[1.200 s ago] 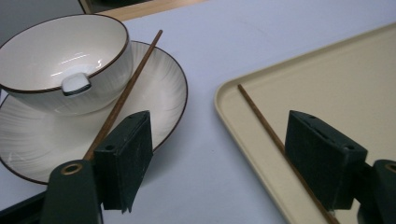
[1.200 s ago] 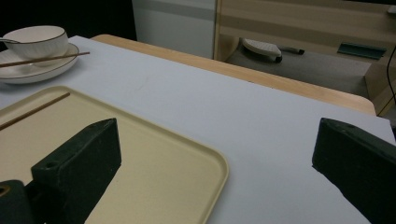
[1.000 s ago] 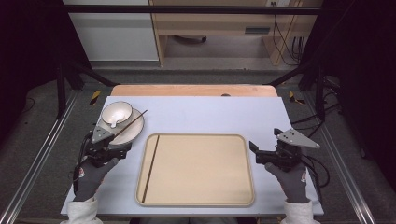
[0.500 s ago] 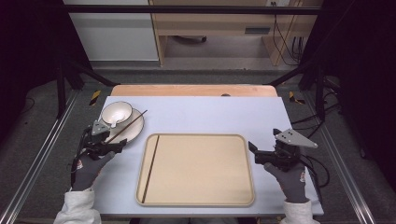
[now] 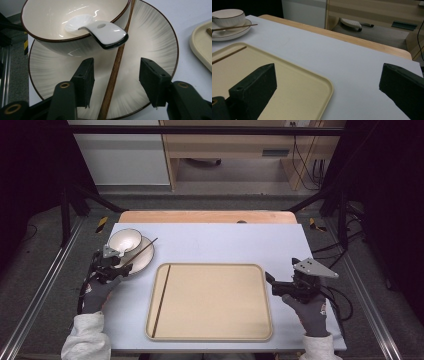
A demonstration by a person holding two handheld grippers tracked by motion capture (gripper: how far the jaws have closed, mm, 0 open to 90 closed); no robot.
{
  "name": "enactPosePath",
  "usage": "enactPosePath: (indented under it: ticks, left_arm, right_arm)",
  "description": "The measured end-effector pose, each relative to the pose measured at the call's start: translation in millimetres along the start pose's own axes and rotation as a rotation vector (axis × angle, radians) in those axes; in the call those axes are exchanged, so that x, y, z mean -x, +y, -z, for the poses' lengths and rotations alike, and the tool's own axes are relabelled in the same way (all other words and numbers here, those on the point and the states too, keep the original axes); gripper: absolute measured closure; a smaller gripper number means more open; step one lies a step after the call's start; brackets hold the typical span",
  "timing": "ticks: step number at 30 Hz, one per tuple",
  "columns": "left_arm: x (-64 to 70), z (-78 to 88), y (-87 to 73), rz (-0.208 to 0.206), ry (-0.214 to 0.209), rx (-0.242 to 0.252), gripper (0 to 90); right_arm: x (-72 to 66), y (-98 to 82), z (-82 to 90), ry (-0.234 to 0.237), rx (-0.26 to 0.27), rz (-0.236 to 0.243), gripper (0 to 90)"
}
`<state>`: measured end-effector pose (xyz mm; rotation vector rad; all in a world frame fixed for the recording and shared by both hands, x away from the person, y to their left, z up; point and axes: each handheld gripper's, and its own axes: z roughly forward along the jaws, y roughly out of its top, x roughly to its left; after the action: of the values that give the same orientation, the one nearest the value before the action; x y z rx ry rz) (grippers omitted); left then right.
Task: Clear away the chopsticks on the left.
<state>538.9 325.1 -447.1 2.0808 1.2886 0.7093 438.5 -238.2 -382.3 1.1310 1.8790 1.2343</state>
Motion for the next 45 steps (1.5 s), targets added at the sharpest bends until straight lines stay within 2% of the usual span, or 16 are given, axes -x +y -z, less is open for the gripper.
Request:
enactPosePath:
  ticks: [8, 26, 37, 45]
  left_arm:
    - [-0.4, -9.3, -0.3, -0.013, -0.009, -0.02, 62.1]
    - [4.4, -6.5, 0.1, -0.022, -0.039, -0.042, 82.2]
    - [11.7, -3.9, 0.8, -0.033, -0.045, -0.045, 83.8]
    - [16.4, 5.1, 2.8, -0.01, -0.048, -0.02, 83.9]
  right_arm:
    - [0.2, 0.0, -0.2, -0.003, -0.002, 0.001, 1.4]
    - [-0.7, -0.4, -0.9, -0.004, -0.008, 0.005, 1.4]
    - [-0.9, -0.5, -1.0, -0.006, -0.01, 0.007, 1.4]
    - [-1.1, -0.6, -0.5, -0.006, -0.01, 0.011, 1.4]
